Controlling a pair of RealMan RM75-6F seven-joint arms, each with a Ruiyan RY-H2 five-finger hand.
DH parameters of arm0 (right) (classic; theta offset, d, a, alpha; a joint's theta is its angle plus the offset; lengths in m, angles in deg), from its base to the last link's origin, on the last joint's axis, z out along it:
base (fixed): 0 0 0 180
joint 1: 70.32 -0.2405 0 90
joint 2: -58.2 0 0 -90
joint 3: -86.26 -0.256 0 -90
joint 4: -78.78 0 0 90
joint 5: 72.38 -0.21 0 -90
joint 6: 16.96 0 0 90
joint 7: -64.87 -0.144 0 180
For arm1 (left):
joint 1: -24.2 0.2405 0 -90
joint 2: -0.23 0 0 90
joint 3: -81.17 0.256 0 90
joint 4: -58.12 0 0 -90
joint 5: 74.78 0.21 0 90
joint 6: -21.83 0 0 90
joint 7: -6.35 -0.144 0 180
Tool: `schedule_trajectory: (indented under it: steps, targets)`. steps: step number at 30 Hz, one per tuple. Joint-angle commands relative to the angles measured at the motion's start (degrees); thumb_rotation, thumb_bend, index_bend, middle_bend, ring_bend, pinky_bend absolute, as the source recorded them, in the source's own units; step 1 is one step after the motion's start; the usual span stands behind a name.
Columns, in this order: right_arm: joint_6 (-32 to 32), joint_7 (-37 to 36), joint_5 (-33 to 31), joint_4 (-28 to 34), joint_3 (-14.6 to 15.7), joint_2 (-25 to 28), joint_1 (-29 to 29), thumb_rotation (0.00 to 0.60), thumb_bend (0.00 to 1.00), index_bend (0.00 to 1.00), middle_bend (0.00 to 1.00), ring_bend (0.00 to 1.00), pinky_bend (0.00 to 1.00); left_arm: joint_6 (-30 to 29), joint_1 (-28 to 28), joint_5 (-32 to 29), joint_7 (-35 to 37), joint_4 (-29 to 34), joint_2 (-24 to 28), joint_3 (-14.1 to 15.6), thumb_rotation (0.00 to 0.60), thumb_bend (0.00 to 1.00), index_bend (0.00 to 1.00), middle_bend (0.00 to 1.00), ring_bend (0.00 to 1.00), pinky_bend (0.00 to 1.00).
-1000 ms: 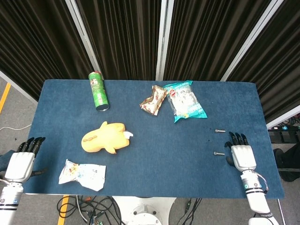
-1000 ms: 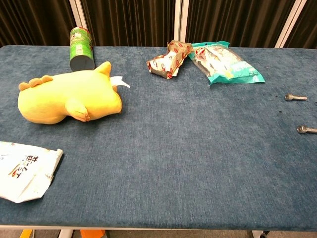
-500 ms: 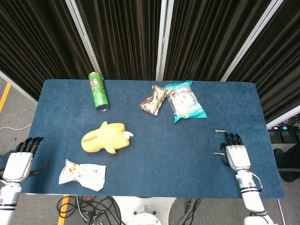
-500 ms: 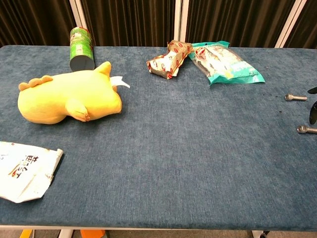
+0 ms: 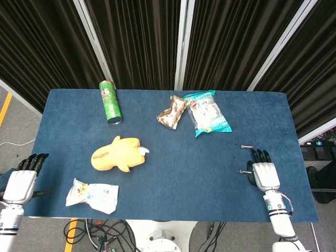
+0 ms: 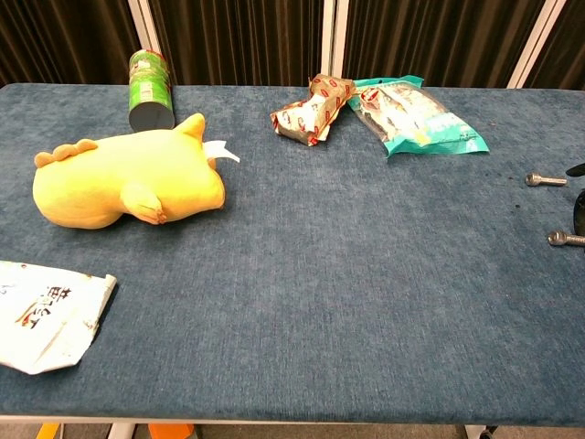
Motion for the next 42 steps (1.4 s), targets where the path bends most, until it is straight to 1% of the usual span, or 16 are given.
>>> schedule_trajectory:
  steps: [1, 7, 17, 29, 35, 42]
  targets:
    - [0.04, 0.21, -0.09, -0.09, 0.03, -0.07, -0.03, 0.6, 0.24, 0.52, 0.08, 0.0, 0.0, 0.05, 0.04, -0.05, 0.03, -0.02, 0.01, 0.03, 0.6, 0.0, 0.1, 0.12, 0.07, 0.17]
    - [0.11, 0.24, -0.33, -0.16, -0.06, -0.12, -0.11, 0.6, 0.26, 0.53, 0.08, 0.0, 0.0, 0.23, 0.02, -0.13, 0.14, -0.1, -0.06, 0.04, 0.6, 0.0, 0.1, 0.12, 0.07, 0.17]
    - [-0.72, -0.45, 0.33, -0.46, 0.0, -0.28, -0.06, 0.6, 0.26, 0.6, 0.09, 0.0, 0.0, 0.28, 0.03, -0.09, 0.6, -0.46, -0.04, 0.04, 0.6, 0.0, 0.1, 0.12, 0.07, 0.17]
    - [-4.09, 0.47, 2.22, 1.07, -0.45, 1.2, 0.22, 0.6, 0.27, 0.6, 0.1, 0.0, 0.0, 0.5, -0.08, 0.16, 1.33, -1.16, -0.31, 0.15, 0.6, 0.0, 0.1, 0.12, 0.07, 0.17]
    - [-4.41, 1.84, 2.15, 2.33, -0.88, 2.34, -0.01, 0.6, 0.27, 0.61, 0.1, 0.0, 0.0, 0.48, -0.09, 0.32, 1.64, -1.4, -0.4, 0.23, 0.6, 0.0, 0.1, 0.12, 0.07, 0.17]
    - [-3.83, 2.45, 1.91, 2.74, -0.97, 2.39, -0.45, 0.6, 0.27, 0.61, 0.1, 0.0, 0.0, 0.5, -0.05, 0.33, 1.91, -1.43, -0.27, 0.28, 0.6, 0.0, 0.1, 0.12, 0.07, 0.17]
